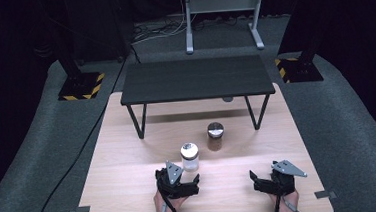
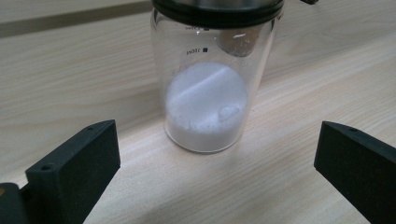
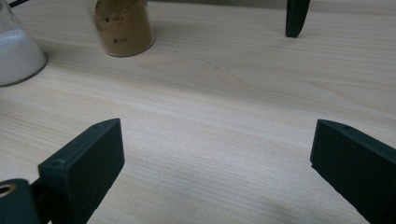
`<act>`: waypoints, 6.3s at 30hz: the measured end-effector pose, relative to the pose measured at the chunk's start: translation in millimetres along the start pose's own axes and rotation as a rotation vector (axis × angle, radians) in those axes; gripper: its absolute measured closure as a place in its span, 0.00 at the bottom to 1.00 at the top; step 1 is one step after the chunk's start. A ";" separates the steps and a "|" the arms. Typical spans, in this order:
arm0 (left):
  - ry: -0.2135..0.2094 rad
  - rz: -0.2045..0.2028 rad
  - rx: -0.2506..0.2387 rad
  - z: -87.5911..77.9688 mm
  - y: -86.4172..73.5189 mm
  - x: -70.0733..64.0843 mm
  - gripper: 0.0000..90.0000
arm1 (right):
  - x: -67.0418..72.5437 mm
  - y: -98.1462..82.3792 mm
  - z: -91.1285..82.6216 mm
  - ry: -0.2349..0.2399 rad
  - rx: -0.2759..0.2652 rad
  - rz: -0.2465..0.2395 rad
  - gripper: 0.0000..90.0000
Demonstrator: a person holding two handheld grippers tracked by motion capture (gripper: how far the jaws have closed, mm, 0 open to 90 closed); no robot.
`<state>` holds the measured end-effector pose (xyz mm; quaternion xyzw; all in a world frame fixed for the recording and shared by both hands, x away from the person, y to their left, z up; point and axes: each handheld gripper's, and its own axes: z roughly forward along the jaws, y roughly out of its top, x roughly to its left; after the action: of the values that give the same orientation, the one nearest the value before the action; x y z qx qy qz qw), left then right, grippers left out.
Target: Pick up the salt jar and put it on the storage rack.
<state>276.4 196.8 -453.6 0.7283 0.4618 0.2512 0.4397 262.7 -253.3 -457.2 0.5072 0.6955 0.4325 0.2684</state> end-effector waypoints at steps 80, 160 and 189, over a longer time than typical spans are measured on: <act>-0.012 0.006 -0.002 50.0 31.9 6.5 0.34 | -3.8 -2.1 -1.1 0.017 -0.011 0.012 0.02; 0.045 0.025 -0.058 -8.4 54.8 52.0 0.34 | -2.8 -3.1 -1.4 0.012 -0.018 0.009 0.02; 0.059 0.040 -0.086 -20.7 76.5 68.7 0.34 | -3.6 -3.2 -1.4 0.015 -0.019 0.009 0.02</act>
<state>325.7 252.4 -379.5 0.7100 0.4487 0.3008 0.4517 261.3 -257.5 -459.5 0.5044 0.6912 0.4439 0.2660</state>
